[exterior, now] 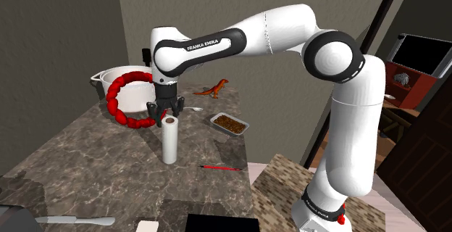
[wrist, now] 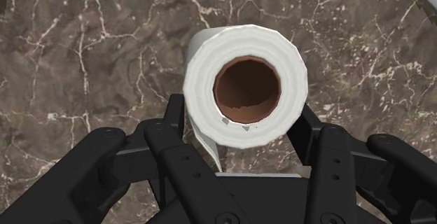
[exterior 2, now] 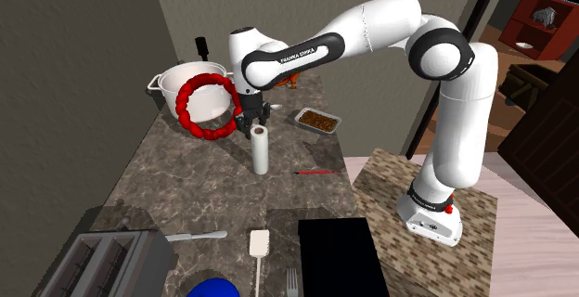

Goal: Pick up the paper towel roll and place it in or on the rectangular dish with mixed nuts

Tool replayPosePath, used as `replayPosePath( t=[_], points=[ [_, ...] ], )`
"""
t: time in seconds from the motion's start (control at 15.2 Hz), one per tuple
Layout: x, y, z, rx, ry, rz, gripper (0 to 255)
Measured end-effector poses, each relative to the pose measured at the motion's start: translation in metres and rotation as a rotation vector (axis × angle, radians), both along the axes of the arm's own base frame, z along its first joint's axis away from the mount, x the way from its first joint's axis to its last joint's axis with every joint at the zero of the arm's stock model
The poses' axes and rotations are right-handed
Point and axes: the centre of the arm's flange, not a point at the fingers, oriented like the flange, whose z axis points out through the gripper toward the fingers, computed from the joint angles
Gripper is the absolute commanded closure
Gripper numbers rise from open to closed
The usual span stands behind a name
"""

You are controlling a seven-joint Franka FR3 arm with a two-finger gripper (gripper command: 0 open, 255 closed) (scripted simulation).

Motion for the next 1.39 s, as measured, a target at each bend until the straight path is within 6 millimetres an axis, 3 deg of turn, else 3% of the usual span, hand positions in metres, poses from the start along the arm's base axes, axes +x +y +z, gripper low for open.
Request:
replayPosePath(
  t=[0.92, 1.39],
  points=[
    [0.0, 0.002, 0.073, 0.0, 0.0, 0.0, 255],
    [0.0, -0.006, 0.109, 0.0, 0.0, 0.0, 255]
  ],
)
